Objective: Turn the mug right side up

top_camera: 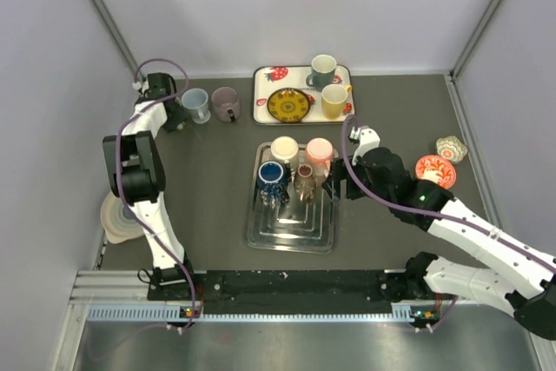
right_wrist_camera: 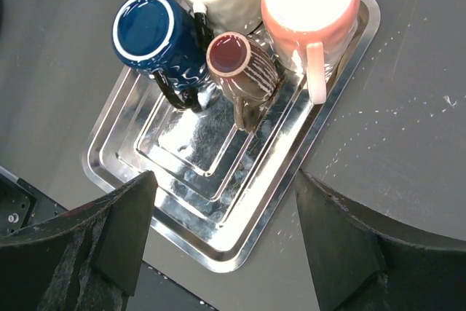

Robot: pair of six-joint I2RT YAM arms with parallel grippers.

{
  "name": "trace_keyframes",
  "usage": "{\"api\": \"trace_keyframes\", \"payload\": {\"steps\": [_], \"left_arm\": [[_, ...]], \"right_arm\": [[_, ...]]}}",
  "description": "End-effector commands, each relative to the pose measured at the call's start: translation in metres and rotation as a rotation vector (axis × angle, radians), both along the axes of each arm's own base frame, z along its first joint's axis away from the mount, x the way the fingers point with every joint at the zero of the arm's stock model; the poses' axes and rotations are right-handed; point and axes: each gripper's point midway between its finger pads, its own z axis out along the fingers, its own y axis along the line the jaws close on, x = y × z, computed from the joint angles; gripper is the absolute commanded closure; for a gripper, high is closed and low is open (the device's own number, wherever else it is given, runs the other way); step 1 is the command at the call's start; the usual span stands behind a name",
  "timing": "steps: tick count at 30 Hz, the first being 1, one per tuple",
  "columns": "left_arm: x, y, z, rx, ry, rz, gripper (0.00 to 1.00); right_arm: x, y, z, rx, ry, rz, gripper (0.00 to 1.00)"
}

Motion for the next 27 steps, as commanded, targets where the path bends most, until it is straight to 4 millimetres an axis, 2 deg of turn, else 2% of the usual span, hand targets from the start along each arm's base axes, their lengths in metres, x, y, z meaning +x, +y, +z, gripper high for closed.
{"api": "trace_keyframes", "payload": {"steps": [1,2,4,5,7,8,10,11,13,14,15,16,17,18,19,20,22,25,27], "left_arm": [[0.0,0.005,0.043,0.011,-0.103,0.035,0.52],[-0.003,0.004,0.054,0.012,-0.121,0.034,0.49],[-0.013,0.009,0.056,0.019,-0.117,0.054,0.43],[-0.019,0.009,0.068,0.019,-0.132,0.065,0.41],[-0.032,0.01,0.073,0.02,-0.131,0.084,0.39],[-0.046,0.008,0.084,0.022,-0.123,0.091,0.38],[-0.063,0.002,0.094,0.006,-0.122,0.114,0.35],[-0.083,-0.004,0.102,0.005,-0.139,0.116,0.28],[-0.101,-0.021,0.114,0.0,-0.178,0.102,0.21],[-0.122,-0.032,0.121,-0.001,-0.208,0.084,0.05],[-0.129,-0.041,0.126,-0.003,-0.238,0.064,0.01],[-0.137,-0.061,0.129,-0.008,-0.261,0.008,0.01],[-0.155,-0.067,0.134,-0.004,-0.298,-0.018,0.01],[-0.163,-0.08,0.135,0.001,-0.311,-0.062,0.01],[-0.17,-0.087,0.137,-0.003,-0.329,-0.087,0.01],[-0.183,-0.095,0.138,-0.029,-0.351,-0.122,0.01],[-0.195,-0.108,0.137,-0.049,-0.368,-0.172,0.01],[-0.216,-0.121,0.128,-0.081,-0.368,-0.225,0.03],[-0.231,-0.123,0.121,-0.093,-0.359,-0.239,0.04]], "right_arm": [[0.005,0.006,0.019,0.035,-0.033,-0.003,0.23],[0.006,0.007,0.018,0.032,-0.03,-0.001,0.23],[0.006,0.008,0.017,0.028,-0.026,0.004,0.22],[0.006,0.009,0.015,0.014,-0.027,0.016,0.22],[0.007,0.01,0.012,-0.009,-0.026,0.029,0.22],[0.008,0.01,0.012,-0.025,-0.032,0.046,0.22],[0.008,0.015,0.004,-0.054,-0.018,0.08,0.23],[0.006,0.02,0.003,-0.061,-0.018,0.114,0.23],[0.002,0.033,-0.003,-0.083,-0.019,0.173,0.25],[0.003,0.037,-0.003,-0.109,-0.041,0.195,0.25],[0.002,0.046,-0.006,-0.124,-0.052,0.214,0.25],[-0.004,0.055,-0.01,-0.146,-0.056,0.249,0.25],[-0.003,0.063,-0.005,-0.154,-0.075,0.266,0.25],[-0.004,0.069,-0.007,-0.164,-0.071,0.276,0.25],[-0.005,0.077,-0.018,-0.195,-0.05,0.294,0.25],[-0.003,0.084,-0.014,-0.192,-0.056,0.301,0.25],[0.0,0.095,-0.03,-0.227,-0.028,0.312,0.25],[0.003,0.113,-0.035,-0.236,-0.023,0.332,0.27],[0.006,0.124,-0.044,-0.256,-0.005,0.341,0.27]]}}
